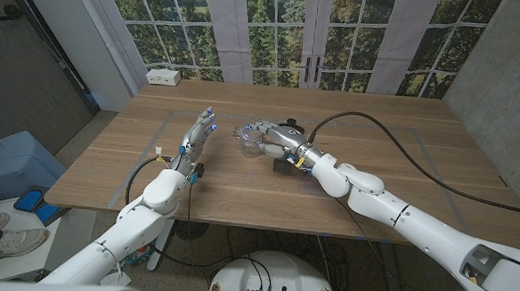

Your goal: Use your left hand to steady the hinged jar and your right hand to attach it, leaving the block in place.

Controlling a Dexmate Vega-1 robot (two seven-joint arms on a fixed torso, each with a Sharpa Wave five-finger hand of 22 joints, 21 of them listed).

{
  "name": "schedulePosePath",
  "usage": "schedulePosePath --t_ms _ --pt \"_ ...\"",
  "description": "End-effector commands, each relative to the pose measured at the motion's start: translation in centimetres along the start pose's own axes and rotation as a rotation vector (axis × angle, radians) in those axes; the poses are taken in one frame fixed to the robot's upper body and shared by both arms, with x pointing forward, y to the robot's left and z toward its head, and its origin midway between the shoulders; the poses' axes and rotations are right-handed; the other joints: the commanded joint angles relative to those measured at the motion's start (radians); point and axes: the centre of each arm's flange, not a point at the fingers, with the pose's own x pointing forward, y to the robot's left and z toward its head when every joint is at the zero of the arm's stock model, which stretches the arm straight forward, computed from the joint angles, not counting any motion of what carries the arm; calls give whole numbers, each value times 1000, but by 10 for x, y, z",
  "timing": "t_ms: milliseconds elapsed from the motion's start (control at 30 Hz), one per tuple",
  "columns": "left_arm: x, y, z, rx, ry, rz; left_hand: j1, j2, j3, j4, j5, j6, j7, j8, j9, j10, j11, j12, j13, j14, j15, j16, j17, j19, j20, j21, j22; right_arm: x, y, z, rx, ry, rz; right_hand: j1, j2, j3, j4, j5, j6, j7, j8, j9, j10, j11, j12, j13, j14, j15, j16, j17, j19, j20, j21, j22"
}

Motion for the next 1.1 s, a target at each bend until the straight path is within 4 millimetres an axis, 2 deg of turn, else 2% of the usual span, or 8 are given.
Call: schedulePosePath --t_ms 33,133,300,500,633,833,900,1100 --pt "3 1 -1 -4 2 -4 12 52 0 -8 -3 4 -4 -3 4 3 -9 -2 4 4 -123 2 3 6 -72 -2 3 7 6 0 -37 5 45 12 5 0 -5 9 6 -3 7 2 7 -4 3 1 -6 -113 -5 -1 -3 -42 -4 2" --pt "5 2 -1 -2 5 -7 12 47 -2 -12 -4 4 -6 -3 4 4 -9 -2 4 3 -125 1 2 7 -73 -2 3 7 10 -2 -46 16 67 14 4 -2 -6 10 6 -3 7 2 10 -1 4 1 -7 -113 -6 -3 -4 -41 -5 1" --pt "5 2 -1 13 19 -4 20 21 -8 -37 -9 -2 -11 -4 4 -4 -15 -5 4 0 -131 -1 2 7 -80 -6 1 8 19 -4 -55 30 105 15 1 -6 -6 11 6 2 8 2 9 2 5 1 -8 -112 -6 -5 -5 -40 -6 1" --pt "2 2 -1 39 41 12 49 1 -5 -85 -15 -9 -10 1 5 -3 -14 -4 4 4 -119 1 2 9 -77 -9 -1 8 30 -7 -55 40 151 14 -2 -12 -5 12 6 4 8 2 11 4 5 1 -9 -108 -6 -6 -6 -38 -6 1" --pt "-1 2 0 63 62 25 98 0 5 -140 -24 13 -5 16 6 15 -11 1 5 51 -78 12 4 38 -47 -3 1 8 34 -7 -56 45 170 13 -3 -16 -3 12 4 7 8 2 10 4 5 2 -11 -107 -7 -7 -6 -38 -7 1" --pt "-10 0 -2 143 99 64 113 -6 -4 -143 -29 118 -6 37 8 84 -8 16 5 114 -58 17 4 62 -13 0 4 8 36 -7 -53 50 178 11 -5 -22 -1 12 4 10 8 2 9 7 5 2 -11 -104 -6 -9 -6 -36 -7 1" --pt "-14 -2 -3 205 115 90 111 -14 -17 -141 -30 197 9 44 8 139 -1 26 5 151 -45 17 5 62 17 -3 5 8 37 -8 -52 54 183 10 -6 -24 -1 12 4 10 8 2 10 7 5 2 -12 -104 -6 -9 -6 -36 -7 1" --pt "-28 -10 -2 416 162 201 101 -30 -38 -139 -30 303 37 46 8 212 4 33 6 203 -23 17 6 30 41 -14 8 8 39 -9 -53 54 195 9 -6 -30 0 13 8 11 10 2 11 8 6 2 -12 -104 -6 -11 -6 -35 -8 1"
